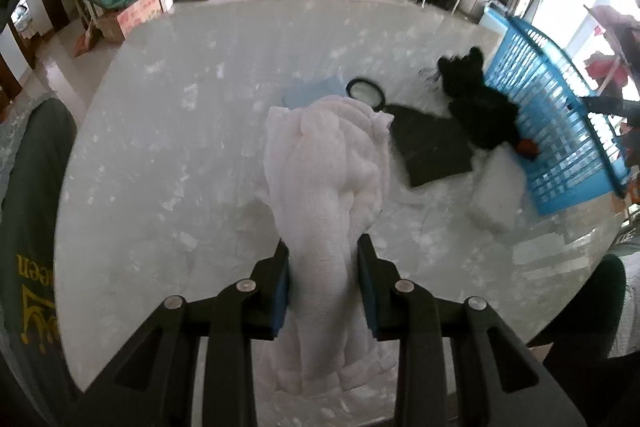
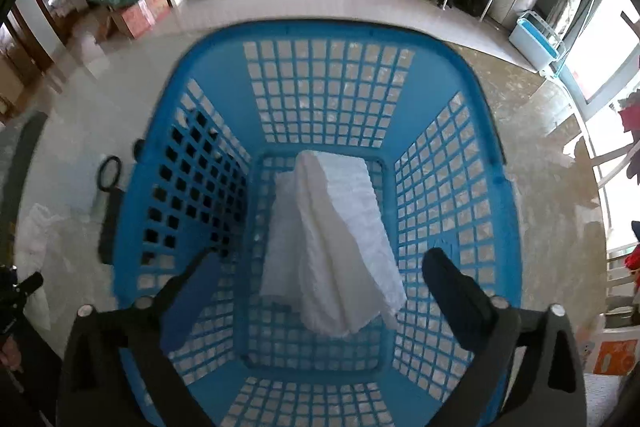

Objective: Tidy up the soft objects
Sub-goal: 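Open the right gripper over the basket while the left gripper lifts the quilted pad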

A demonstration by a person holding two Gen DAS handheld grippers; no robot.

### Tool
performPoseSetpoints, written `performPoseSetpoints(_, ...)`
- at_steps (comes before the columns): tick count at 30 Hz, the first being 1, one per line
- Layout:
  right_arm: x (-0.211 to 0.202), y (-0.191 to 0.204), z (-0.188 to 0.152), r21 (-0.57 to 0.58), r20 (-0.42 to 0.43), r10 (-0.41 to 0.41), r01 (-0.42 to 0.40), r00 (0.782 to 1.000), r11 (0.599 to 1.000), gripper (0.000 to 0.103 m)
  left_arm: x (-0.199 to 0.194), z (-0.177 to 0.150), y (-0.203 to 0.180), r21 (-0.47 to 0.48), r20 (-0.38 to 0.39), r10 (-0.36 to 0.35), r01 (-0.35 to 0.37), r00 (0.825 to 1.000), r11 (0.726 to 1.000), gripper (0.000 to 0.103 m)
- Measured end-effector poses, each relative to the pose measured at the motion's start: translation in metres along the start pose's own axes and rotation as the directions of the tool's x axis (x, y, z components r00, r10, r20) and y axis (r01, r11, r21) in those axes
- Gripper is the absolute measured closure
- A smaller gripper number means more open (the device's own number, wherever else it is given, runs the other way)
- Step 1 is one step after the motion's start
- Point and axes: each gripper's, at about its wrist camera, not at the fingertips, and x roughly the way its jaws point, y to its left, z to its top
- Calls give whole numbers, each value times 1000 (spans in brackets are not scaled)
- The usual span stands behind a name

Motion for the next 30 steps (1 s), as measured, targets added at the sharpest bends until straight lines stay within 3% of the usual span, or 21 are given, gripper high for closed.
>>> performPoseSetpoints(5, -32, -6, -15, 23, 68, 10, -12, 998, 1000, 1, -29, 4, -9, 15, 53, -2, 1, 999, 1000, 75)
performPoseSetpoints(15, -91, -16, -62, 26, 188, 26, -31, 982, 999, 0, -77, 9, -72, 127, 143, -21, 3, 989, 992, 75)
performPoseSetpoints(23, -112, -25, -92, 65, 259, 11, -28, 966, 997, 0, -111, 15, -133, 250, 190, -76, 27, 979, 968, 75)
performPoseSetpoints(30, -117, -26, -105, 60, 281, 51, -70, 958, 996, 0, -121, 37, -184, 359, 212, -113, 30, 971, 933, 75)
